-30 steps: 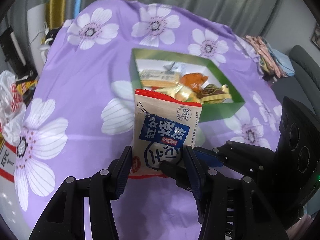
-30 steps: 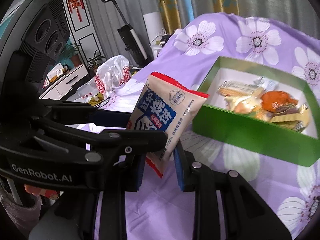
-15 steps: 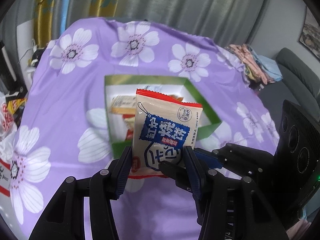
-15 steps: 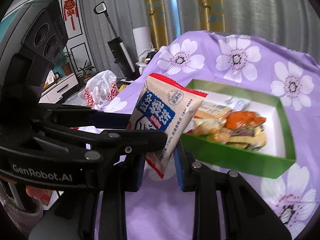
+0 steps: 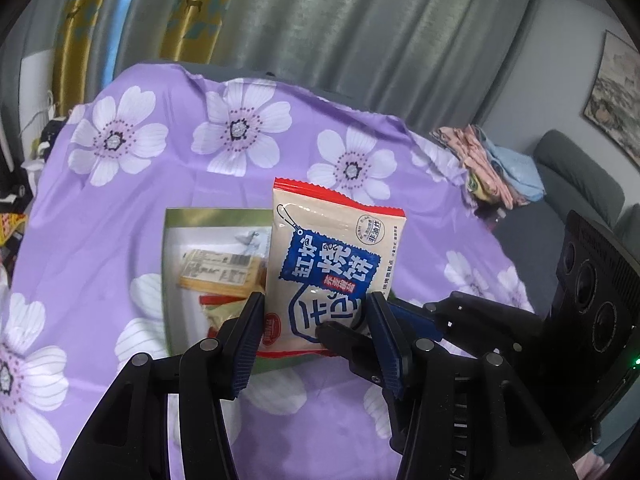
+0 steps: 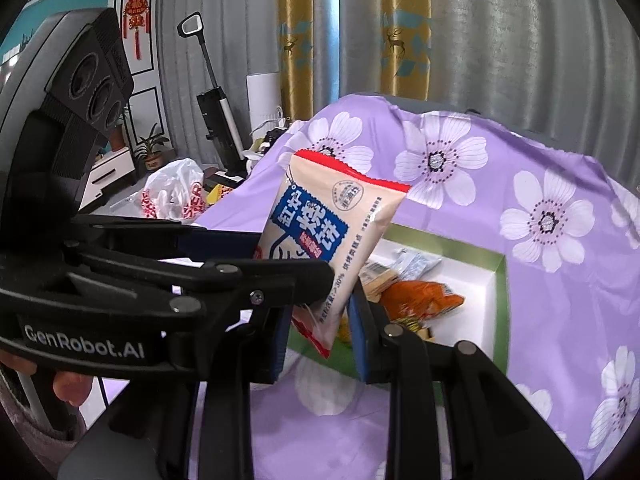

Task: Organize snacks
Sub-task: 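Lift the white-and-blue packet with the left tool and carry it over the box, then lower the packet into the box and open the left tool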

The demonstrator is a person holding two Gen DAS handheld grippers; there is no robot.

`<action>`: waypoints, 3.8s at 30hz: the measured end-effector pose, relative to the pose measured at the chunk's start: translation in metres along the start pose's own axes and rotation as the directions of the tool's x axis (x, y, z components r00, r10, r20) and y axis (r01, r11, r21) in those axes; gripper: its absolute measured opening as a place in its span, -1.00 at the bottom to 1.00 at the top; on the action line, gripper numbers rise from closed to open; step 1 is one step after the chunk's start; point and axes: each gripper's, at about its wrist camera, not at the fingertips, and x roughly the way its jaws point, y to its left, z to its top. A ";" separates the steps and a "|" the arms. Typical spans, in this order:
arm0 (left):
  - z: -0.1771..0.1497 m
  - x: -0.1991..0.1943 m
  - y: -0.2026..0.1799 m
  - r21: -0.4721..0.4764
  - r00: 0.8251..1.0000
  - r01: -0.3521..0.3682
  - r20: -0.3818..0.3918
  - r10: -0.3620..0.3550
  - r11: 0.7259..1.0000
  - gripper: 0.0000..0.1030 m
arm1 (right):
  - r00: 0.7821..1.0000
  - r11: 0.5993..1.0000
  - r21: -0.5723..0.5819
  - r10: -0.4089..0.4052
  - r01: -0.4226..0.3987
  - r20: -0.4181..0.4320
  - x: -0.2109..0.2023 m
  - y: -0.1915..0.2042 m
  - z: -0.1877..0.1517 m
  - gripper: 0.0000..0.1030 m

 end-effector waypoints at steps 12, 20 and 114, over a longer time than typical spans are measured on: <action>0.004 0.054 0.009 -0.069 0.997 0.004 -0.078 -0.009 0.998 0.01 | 0.996 0.999 0.040 0.001 0.002 -0.091 0.038 -0.039 -0.006 -0.46; 0.007 0.074 0.006 -0.080 0.994 -0.007 -0.108 -0.001 0.997 0.01 | 0.990 0.999 0.041 -0.011 0.017 -0.137 0.050 -0.055 -0.009 -0.46; 0.003 0.096 0.011 -0.043 0.974 -0.155 -0.175 0.146 0.987 0.01 | 0.970 0.998 0.066 -0.001 0.017 -0.245 0.084 -0.062 -0.017 -0.36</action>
